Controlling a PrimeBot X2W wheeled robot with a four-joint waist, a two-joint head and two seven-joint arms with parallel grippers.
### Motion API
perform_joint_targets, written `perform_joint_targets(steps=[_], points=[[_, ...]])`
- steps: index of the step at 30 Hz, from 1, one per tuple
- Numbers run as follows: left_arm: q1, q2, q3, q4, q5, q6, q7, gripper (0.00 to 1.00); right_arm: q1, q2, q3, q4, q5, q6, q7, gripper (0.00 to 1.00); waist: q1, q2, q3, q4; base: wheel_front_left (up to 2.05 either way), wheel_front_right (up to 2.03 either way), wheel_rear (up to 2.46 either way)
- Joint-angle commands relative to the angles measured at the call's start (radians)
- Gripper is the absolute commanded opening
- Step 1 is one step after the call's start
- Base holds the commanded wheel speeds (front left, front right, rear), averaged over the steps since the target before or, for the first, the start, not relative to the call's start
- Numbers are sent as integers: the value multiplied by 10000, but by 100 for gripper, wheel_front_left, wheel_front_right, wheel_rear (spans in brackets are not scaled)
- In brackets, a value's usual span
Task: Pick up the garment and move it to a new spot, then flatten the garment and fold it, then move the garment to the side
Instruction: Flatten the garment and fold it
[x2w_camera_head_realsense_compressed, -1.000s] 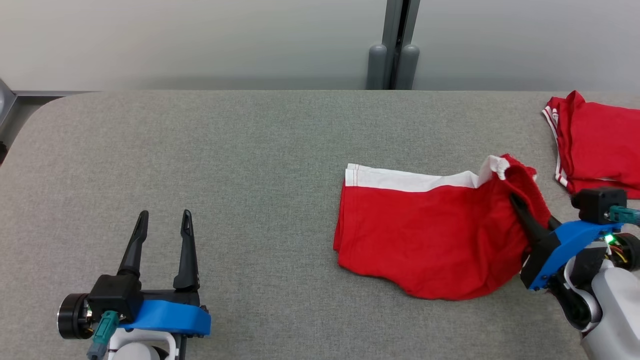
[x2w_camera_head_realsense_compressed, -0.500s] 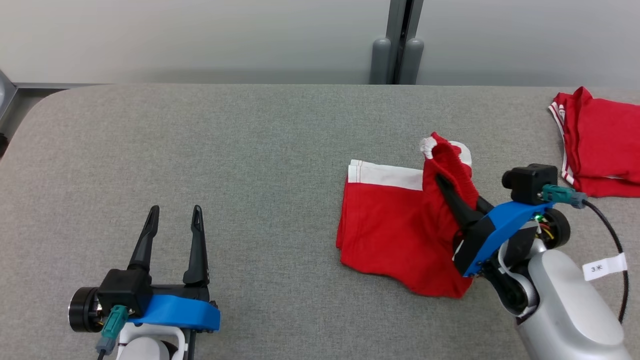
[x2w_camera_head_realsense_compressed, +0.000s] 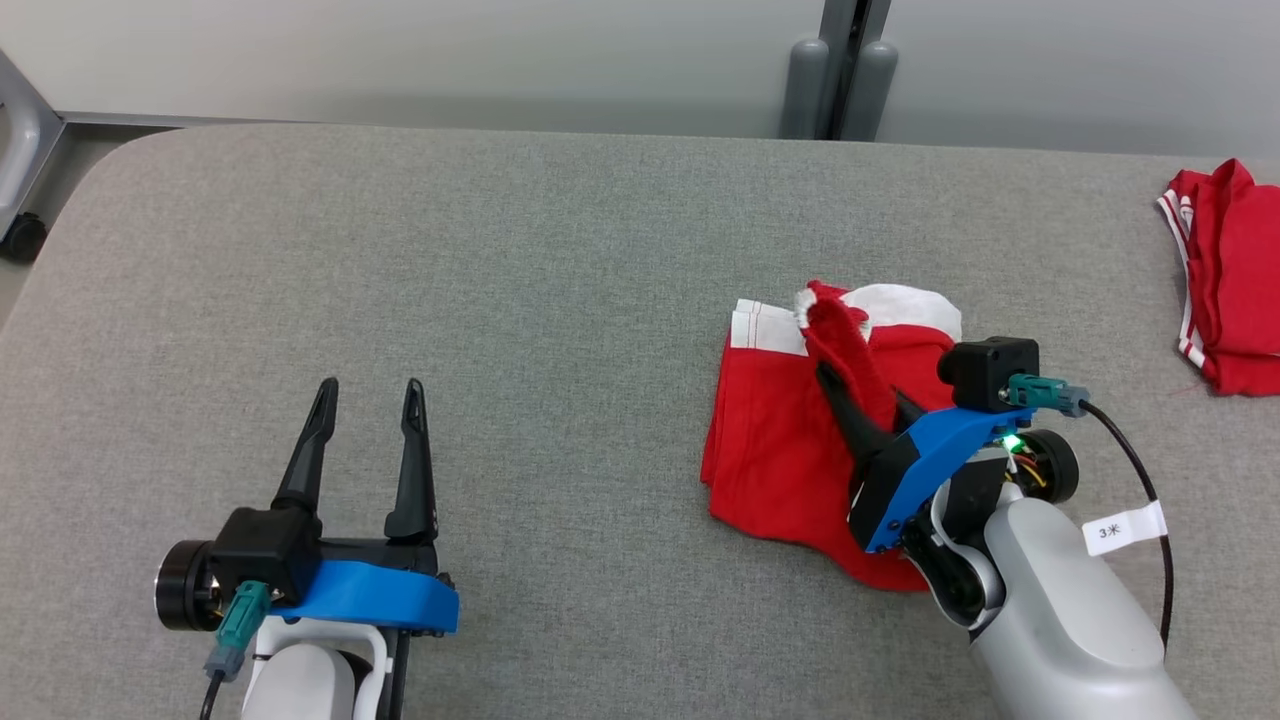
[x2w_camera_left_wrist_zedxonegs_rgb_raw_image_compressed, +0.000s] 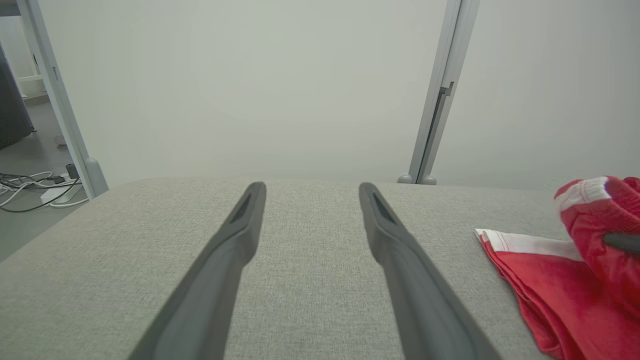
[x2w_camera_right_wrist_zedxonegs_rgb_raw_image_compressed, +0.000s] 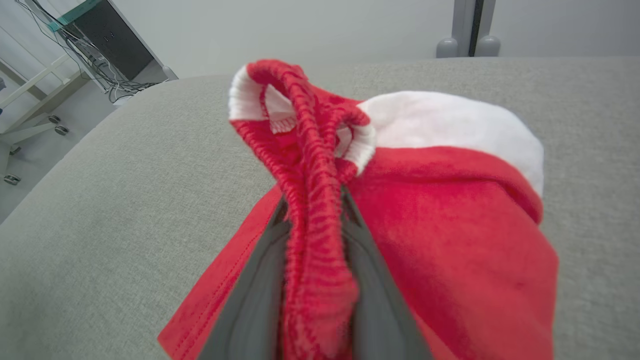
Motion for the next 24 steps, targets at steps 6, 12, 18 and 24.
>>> perform_joint_targets(steps=[6,12,18,24], points=[[-13,-14,196,45,82,39,-42,100,-297,53,189,147,55,1,-696,100,0,0,-83,-190,0,0,0],[98,-14,429,59,203,-11,-42,100,-192,-486,128,-298,73,1,-1548,100,0,0,-346,-527,0,0,0],[365,30,740,-19,350,-74,-42,100,362,-1007,-332,-916,-135,1,-2503,100,0,0,-719,-878,0,0,0],[683,143,1046,-160,453,-89,-42,100,1148,-1034,-885,-1648,-494,1,-3039,100,0,0,-1041,-1213,0,0,0]])
